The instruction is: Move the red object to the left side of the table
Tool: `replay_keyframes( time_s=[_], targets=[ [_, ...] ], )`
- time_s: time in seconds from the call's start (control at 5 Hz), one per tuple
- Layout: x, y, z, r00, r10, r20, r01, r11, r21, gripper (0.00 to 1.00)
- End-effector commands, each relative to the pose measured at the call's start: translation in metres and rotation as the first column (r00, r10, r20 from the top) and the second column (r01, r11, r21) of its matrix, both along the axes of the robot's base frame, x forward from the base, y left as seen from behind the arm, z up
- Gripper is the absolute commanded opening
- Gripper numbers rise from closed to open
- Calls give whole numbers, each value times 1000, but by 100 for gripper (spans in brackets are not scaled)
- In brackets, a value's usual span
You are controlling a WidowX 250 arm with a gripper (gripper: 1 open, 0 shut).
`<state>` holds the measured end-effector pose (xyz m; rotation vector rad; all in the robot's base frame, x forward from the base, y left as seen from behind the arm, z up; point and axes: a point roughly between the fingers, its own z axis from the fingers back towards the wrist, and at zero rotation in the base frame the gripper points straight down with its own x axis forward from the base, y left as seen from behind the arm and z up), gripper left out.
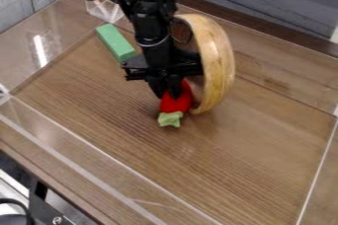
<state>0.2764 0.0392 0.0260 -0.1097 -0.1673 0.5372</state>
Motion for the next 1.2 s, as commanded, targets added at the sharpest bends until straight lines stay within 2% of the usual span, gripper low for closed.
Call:
replay_keyframes(
  time_s=[0.0,0.2,0.4,0.6,1.0],
  targets=[
    [-6,19,6,999,-26,-29,25,1000,-3,0],
    [-2,43,19,999,-46,-18,46,999,-3,0],
    [-2,67,25,999,-51,-14,51,999,-4,0],
    [1,77,25,996,-89,-16,89,996,-10,0],
    [-10,76,57,986,-164,-13,164,986,-12,0]
  ],
)
